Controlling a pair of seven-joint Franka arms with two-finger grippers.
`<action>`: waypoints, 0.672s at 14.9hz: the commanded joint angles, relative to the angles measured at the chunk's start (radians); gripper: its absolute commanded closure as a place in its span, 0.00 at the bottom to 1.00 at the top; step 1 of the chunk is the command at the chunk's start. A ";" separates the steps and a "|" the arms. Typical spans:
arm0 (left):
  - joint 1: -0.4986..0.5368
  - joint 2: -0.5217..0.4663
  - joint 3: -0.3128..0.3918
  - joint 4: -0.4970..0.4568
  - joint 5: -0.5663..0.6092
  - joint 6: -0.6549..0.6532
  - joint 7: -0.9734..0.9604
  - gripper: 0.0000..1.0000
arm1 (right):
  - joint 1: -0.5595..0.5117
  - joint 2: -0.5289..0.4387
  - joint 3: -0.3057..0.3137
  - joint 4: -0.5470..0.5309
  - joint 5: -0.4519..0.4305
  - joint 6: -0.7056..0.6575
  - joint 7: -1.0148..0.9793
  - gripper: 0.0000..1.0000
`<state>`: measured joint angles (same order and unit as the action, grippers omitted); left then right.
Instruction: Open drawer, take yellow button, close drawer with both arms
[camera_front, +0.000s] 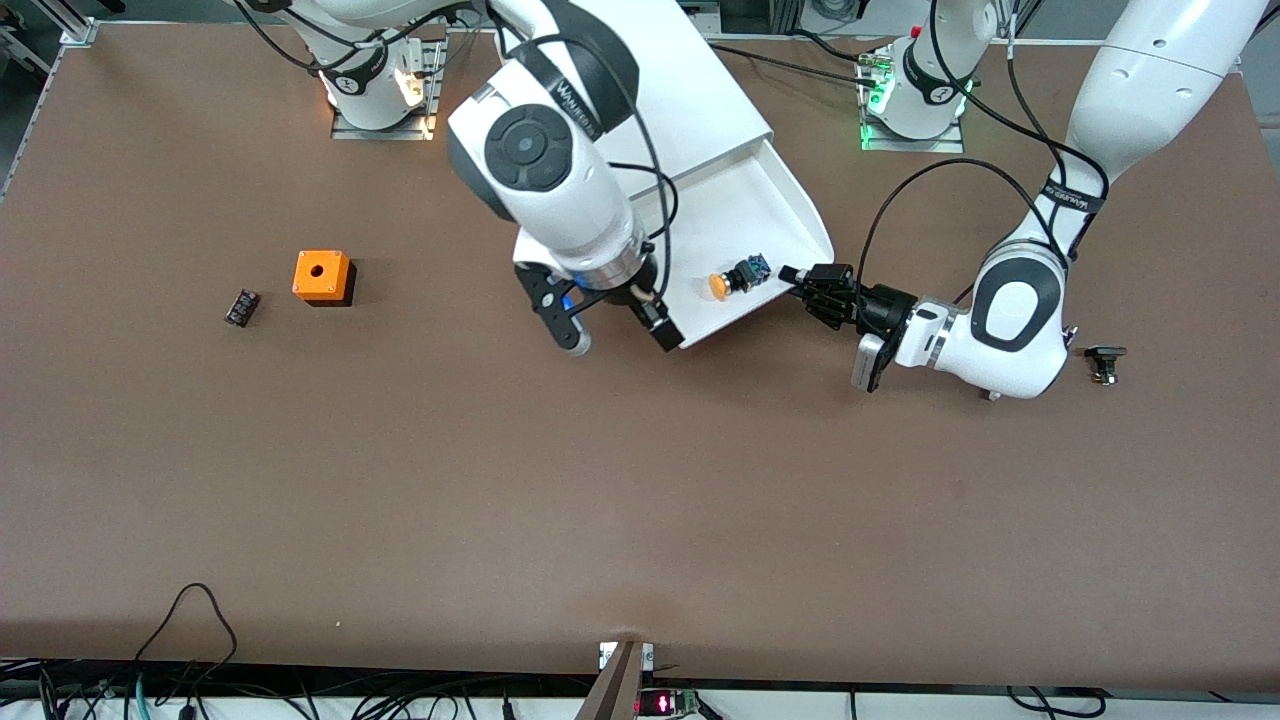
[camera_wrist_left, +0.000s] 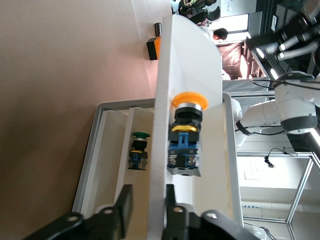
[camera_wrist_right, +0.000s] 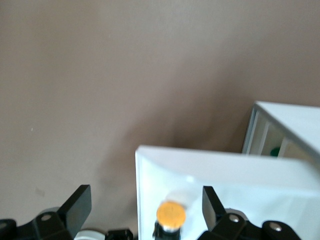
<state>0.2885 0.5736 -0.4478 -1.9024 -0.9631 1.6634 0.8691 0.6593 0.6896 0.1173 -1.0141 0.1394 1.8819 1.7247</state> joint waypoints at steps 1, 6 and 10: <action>0.018 0.011 0.001 0.061 0.032 -0.059 -0.106 0.00 | 0.052 0.022 -0.008 0.048 -0.003 0.044 0.074 0.01; 0.058 0.002 0.001 0.132 0.032 -0.113 -0.370 0.00 | 0.111 0.062 -0.004 0.045 -0.006 0.137 0.101 0.01; 0.066 -0.058 0.003 0.143 0.105 -0.106 -0.646 0.00 | 0.144 0.091 -0.004 0.045 -0.006 0.149 0.104 0.01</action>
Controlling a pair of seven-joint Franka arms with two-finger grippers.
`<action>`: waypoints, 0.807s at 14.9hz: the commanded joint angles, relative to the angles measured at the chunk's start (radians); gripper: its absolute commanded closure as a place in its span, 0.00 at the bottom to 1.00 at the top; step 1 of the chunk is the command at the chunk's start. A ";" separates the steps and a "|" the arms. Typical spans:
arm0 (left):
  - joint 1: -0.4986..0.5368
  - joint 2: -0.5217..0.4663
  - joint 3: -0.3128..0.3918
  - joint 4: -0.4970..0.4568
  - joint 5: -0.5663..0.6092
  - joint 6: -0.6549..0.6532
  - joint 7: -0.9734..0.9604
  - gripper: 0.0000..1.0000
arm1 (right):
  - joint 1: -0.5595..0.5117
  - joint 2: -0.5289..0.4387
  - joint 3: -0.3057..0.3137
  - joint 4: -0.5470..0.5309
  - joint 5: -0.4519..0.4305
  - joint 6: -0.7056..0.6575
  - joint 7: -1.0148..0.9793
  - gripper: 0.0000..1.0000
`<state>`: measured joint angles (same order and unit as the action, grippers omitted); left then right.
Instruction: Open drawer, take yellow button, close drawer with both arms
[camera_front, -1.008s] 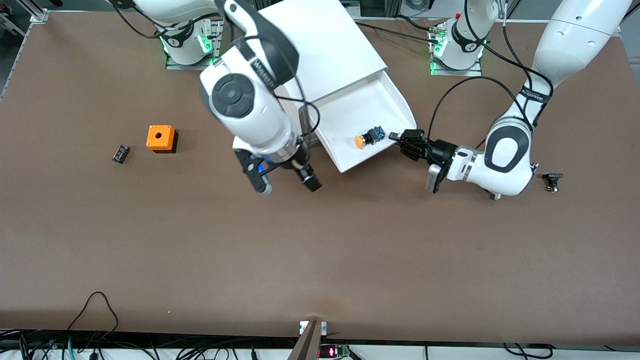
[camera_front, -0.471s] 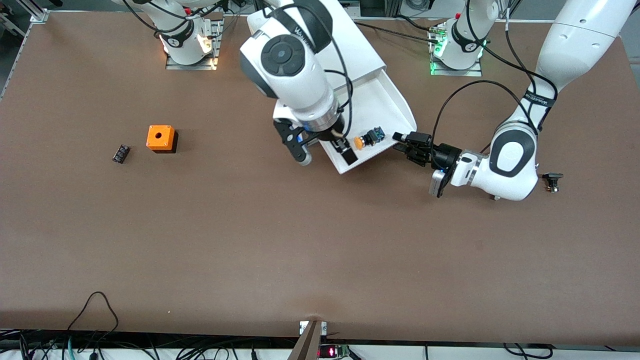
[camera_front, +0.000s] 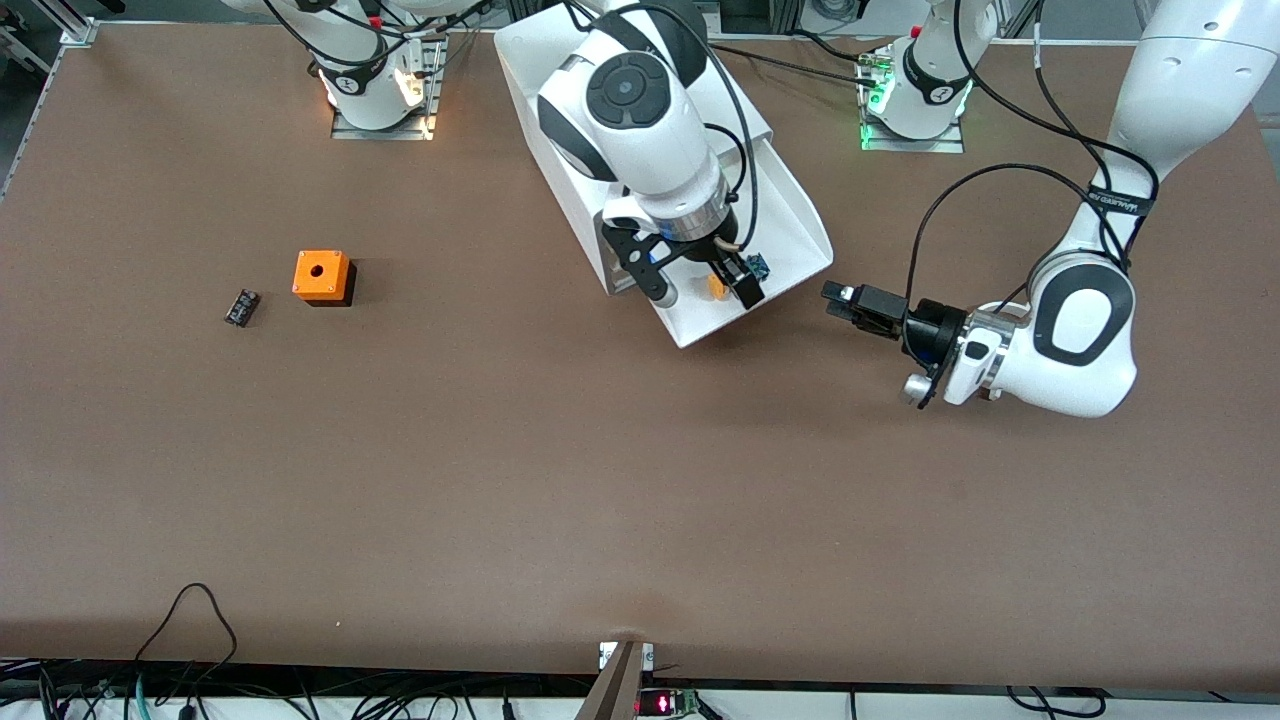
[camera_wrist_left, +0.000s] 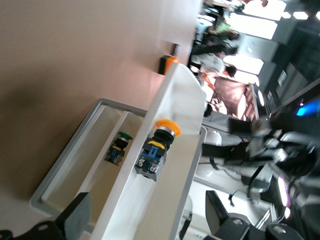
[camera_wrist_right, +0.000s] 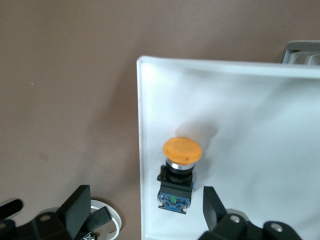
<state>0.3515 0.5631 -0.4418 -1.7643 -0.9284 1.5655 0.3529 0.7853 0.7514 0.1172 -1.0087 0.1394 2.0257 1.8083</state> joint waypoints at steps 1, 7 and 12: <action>0.003 -0.063 -0.001 0.005 0.100 -0.005 -0.184 0.00 | 0.025 0.039 -0.004 0.038 -0.006 0.013 0.022 0.01; -0.052 -0.153 -0.029 0.003 0.370 0.102 -0.504 0.00 | 0.052 0.074 -0.004 0.035 -0.006 0.014 0.040 0.01; -0.104 -0.196 -0.046 0.048 0.636 0.139 -0.534 0.00 | 0.058 0.083 -0.004 0.036 -0.009 0.021 0.029 0.64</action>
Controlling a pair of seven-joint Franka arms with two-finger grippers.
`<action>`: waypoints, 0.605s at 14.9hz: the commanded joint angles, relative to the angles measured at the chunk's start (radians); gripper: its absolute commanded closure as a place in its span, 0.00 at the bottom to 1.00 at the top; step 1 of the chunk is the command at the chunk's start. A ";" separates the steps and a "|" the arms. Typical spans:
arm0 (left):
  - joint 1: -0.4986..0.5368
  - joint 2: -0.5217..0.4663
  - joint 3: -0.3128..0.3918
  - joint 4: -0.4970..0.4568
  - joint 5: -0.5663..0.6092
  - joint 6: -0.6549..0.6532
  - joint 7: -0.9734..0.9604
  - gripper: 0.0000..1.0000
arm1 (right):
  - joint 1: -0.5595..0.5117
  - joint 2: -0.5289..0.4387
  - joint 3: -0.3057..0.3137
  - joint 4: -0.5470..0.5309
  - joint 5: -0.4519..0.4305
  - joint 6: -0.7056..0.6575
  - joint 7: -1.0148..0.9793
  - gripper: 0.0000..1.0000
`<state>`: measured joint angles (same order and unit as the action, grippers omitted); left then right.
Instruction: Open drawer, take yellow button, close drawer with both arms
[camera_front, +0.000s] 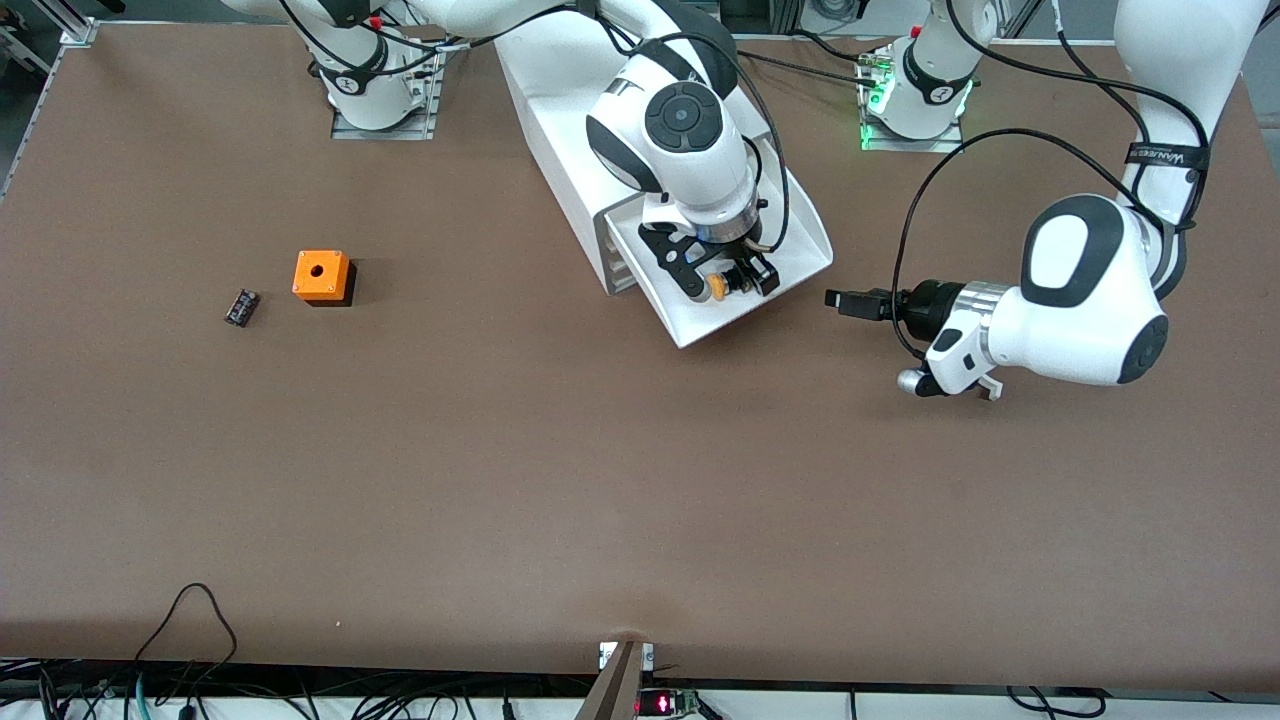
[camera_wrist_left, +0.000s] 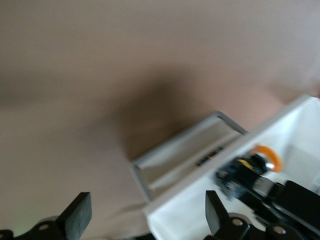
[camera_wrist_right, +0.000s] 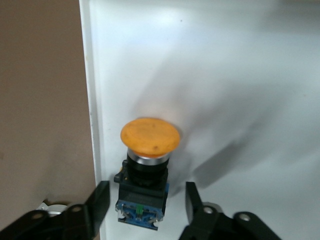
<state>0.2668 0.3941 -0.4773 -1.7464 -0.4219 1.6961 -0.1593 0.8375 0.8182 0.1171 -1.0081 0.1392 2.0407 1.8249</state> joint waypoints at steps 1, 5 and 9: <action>-0.023 -0.027 -0.017 0.053 0.200 0.007 -0.020 0.00 | 0.006 0.016 -0.004 0.036 -0.009 0.006 0.013 0.82; -0.041 -0.011 -0.017 0.157 0.411 -0.068 -0.011 0.00 | -0.001 0.003 -0.008 0.039 -0.006 -0.017 0.011 1.00; -0.081 0.054 -0.009 0.243 0.545 -0.078 -0.017 0.00 | -0.072 -0.060 -0.013 0.043 -0.010 -0.094 -0.102 1.00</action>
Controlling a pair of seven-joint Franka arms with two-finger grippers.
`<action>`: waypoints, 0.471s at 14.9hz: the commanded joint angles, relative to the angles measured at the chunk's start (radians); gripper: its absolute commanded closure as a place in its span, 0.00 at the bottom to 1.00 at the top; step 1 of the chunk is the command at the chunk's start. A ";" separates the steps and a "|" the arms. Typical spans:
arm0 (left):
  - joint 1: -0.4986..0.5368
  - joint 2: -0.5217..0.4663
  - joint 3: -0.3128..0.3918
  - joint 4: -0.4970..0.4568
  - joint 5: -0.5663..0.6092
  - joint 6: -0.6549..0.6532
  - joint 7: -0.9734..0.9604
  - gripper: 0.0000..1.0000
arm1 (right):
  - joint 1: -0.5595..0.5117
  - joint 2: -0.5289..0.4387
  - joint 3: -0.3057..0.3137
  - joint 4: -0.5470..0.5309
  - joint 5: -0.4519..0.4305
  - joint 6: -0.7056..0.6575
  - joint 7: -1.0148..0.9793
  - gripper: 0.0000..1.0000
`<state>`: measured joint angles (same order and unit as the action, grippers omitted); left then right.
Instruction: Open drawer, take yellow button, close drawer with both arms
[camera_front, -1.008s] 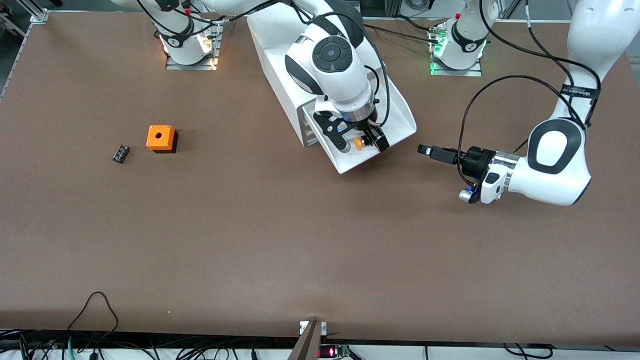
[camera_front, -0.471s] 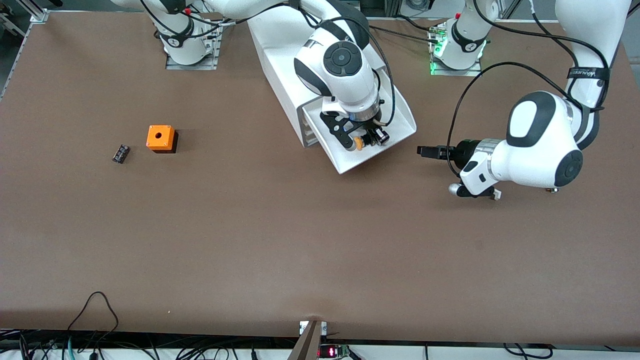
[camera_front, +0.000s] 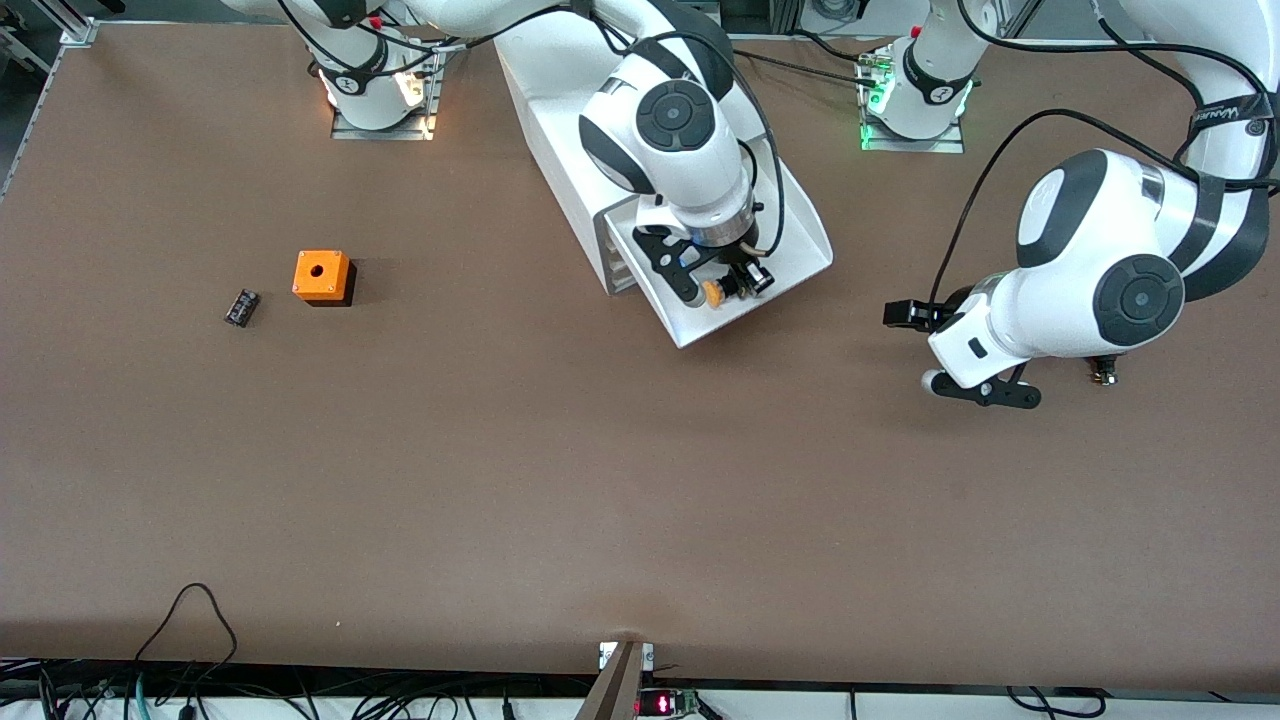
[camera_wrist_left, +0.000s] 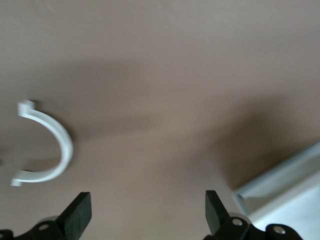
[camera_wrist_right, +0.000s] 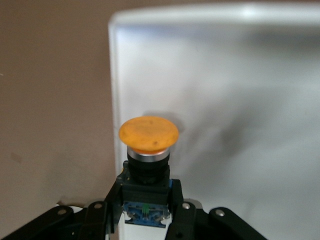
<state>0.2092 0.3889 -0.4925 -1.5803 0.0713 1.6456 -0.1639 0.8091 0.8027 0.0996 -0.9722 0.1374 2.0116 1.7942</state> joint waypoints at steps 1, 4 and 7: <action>-0.022 0.062 0.005 0.077 0.045 -0.027 -0.017 0.00 | -0.065 -0.057 0.005 0.007 -0.010 -0.085 -0.123 1.00; -0.020 0.065 0.005 0.056 0.039 0.025 -0.132 0.00 | -0.145 -0.103 0.006 0.007 -0.009 -0.143 -0.307 1.00; -0.036 0.059 -0.012 -0.029 0.039 0.182 -0.313 0.00 | -0.234 -0.114 0.006 0.006 -0.009 -0.226 -0.549 1.00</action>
<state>0.1922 0.4498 -0.4923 -1.5632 0.0853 1.7387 -0.3530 0.6291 0.7023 0.0916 -0.9631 0.1367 1.8367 1.3849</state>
